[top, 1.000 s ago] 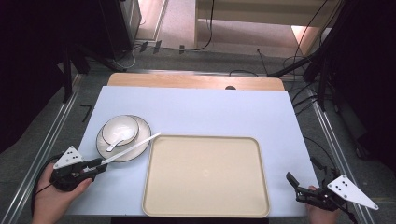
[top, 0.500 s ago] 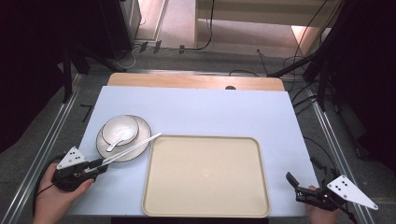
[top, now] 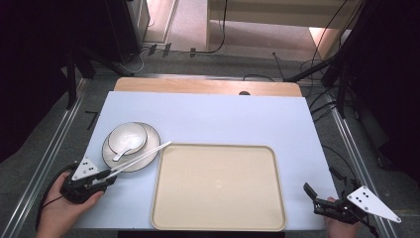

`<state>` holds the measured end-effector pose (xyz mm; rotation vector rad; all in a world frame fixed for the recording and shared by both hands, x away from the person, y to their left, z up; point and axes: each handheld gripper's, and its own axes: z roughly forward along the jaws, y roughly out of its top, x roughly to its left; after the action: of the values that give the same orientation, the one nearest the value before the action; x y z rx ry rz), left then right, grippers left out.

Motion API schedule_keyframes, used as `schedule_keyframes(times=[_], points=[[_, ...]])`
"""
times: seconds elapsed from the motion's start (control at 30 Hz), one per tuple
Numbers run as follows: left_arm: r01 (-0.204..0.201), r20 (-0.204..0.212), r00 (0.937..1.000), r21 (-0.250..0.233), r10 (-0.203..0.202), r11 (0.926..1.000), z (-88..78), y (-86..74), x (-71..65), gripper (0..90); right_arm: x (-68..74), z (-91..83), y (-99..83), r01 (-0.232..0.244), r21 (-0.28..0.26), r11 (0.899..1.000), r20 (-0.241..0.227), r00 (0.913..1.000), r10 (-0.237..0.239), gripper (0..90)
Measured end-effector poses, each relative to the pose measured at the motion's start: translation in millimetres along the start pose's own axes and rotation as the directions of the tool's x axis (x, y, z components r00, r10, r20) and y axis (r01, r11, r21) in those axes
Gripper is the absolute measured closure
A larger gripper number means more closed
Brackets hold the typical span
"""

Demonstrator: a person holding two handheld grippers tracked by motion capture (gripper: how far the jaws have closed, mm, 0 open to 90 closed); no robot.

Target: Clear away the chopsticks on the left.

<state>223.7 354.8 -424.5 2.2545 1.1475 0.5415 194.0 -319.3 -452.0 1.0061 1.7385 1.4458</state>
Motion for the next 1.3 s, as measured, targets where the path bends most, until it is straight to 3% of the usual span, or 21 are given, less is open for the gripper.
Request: schedule_keyframes(times=[0.93, 1.3], points=[[-0.066, -0.049, 0.9963, 0.100, 0.071, 0.9928, 10.8, 2.4, -4.8, 72.7, -0.1, 1.3, -0.9, 0.000, 0.006, 1.000, -0.003, 1.0000, 0.000, 2.4], [-0.085, -0.025, 0.9957, 0.111, 0.089, 0.9901, 12.4, 3.4, -5.7, 78.6, -0.4, 1.5, -1.2, -0.001, 0.007, 1.000, -0.003, 1.0000, 0.001, 2.5]])
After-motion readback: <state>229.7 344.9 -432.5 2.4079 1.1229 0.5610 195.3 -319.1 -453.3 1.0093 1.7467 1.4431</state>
